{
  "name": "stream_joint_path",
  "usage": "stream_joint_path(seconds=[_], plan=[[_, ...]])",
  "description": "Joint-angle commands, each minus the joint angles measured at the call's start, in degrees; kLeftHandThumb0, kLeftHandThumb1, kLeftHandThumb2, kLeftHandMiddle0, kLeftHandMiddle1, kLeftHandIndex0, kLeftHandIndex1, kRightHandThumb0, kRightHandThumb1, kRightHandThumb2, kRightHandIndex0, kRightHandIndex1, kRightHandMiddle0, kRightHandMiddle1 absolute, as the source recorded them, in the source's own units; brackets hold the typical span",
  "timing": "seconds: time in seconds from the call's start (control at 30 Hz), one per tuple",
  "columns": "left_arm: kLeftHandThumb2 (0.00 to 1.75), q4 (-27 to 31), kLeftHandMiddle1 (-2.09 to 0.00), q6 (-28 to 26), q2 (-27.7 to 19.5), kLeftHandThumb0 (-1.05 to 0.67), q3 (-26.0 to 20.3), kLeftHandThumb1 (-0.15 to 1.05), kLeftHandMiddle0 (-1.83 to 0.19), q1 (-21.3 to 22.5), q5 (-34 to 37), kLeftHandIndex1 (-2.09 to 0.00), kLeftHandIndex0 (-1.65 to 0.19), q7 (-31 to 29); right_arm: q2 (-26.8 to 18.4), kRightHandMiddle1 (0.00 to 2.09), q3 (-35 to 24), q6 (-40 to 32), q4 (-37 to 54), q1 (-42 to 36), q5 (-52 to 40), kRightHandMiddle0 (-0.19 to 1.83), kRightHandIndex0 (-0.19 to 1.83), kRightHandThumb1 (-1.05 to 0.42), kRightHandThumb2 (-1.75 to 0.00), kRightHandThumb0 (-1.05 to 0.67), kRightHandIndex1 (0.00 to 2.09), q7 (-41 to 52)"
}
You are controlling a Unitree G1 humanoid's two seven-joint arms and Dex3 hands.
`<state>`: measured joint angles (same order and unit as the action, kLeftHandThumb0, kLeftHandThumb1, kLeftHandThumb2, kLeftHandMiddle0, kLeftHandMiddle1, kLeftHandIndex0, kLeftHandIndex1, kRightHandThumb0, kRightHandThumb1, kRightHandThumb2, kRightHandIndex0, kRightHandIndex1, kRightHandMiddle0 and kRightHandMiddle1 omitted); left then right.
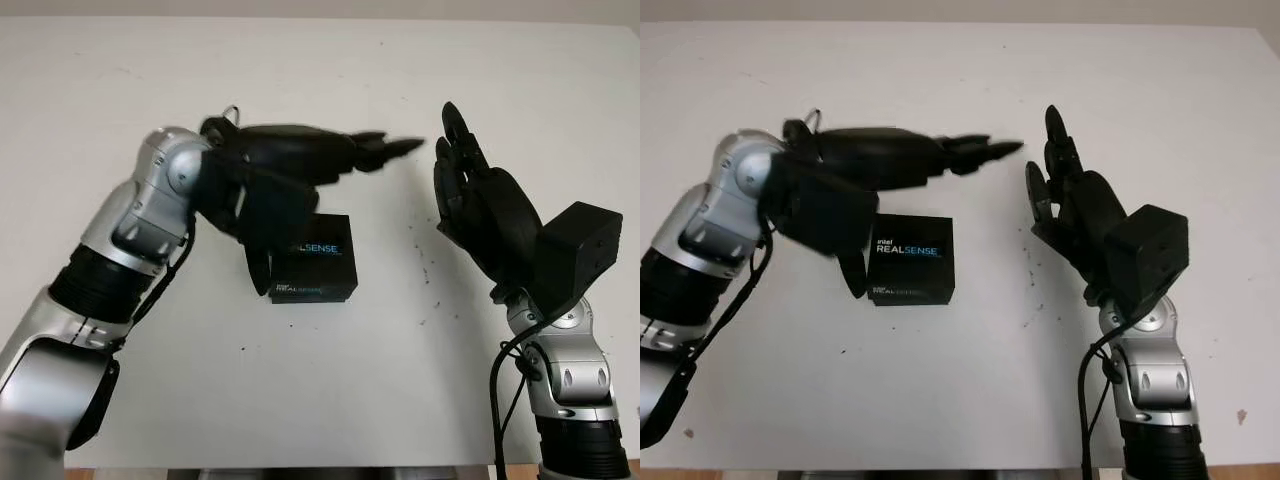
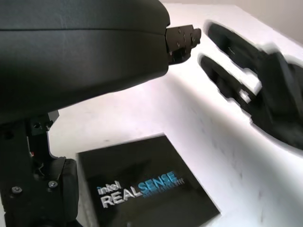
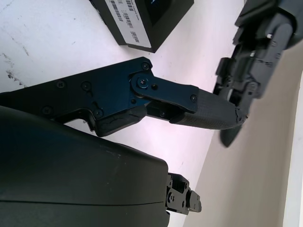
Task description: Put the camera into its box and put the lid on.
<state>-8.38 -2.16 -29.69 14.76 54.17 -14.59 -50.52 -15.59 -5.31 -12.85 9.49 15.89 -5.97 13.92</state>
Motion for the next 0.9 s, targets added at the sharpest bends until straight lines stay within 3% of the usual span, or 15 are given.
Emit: stream_joint_path(seconds=[0.0, 0.17, 0.3, 0.43, 0.5, 0.7, 0.87], plan=[[0.55, -0.8, 0.0, -3.2, 0.1, -0.79, -2.5, 1.05, 0.19, 1.2, 3.1, 0.0, 0.19, -0.9, -0.1, 0.02, -0.5, 1.3, -0.3, 0.2, -0.2, -0.18, -0.19, -1.05, -0.69, -0.82, 0.01, 0.0], [0.52, 0.6, 0.0, -17.5, 1.3, -0.74, -9.3, 1.05, 0.19, -2.1, 13.6, 0.0, 0.19, -0.1, -0.6, 0.03, -1.1, 2.9, -0.9, 0.6, -0.2, -0.18, -0.19, -1.05, -0.69, -0.82, 0.02, 0.2], [0.57, 1.5, 0.0, -23.2, 2.6, -0.65, -14.2, 1.05, 0.19, -4.9, 20.8, 0.0, 0.19, 2.2, -0.9, 0.03, -1.6, 2.0, 0.0, 0.7, -0.7, -0.19, -0.19, -1.05, -0.7, -0.8, 0.01, 0.6], [0.62, 1.1, 0.0, -23.0, 3.4, -0.65, -18.1, 1.05, 0.19, -8.8, 25.6, 0.0, 0.19, 5.0, -1.2, 0.0, -1.9, 2.8, -0.3, 0.7, -1.0, -0.19, -0.19, -1.05, -0.71, -0.78, 0.0, 1.3], [0.56, 1.6, 0.0, -23.8, 3.5, -0.63, -19.1, 1.05, 0.19, -10.5, 27.0, 0.0, 0.19, 6.5, -1.2, 0.0, -2.0, 2.8, -0.3, 0.8, -1.1, -0.19, -0.19, -1.05, -0.71, -0.78, 0.0, 1.4], [0.51, 2.4, 0.0, -21.5, 4.6, -0.61, -18.6, 1.05, 0.19, -13.3, 27.2, 0.0, 0.19, 11.1, -1.3, 0.0, -2.4, 4.2, -1.7, 1.3, -1.3, -0.19, -0.19, -1.05, -0.73, -0.75, 0.0, 2.1], [0.54, 10.4, 0.0, -21.8, 10.3, -0.59, -21.2, 1.05, 0.19, -18.4, 31.0, 0.0, 0.19, 19.3, -1.1, 0.0, -2.0, 3.9, -1.9, 1.8, -0.9, -0.19, -0.19, -1.05, -0.72, -0.76, 0.0, 1.6]])
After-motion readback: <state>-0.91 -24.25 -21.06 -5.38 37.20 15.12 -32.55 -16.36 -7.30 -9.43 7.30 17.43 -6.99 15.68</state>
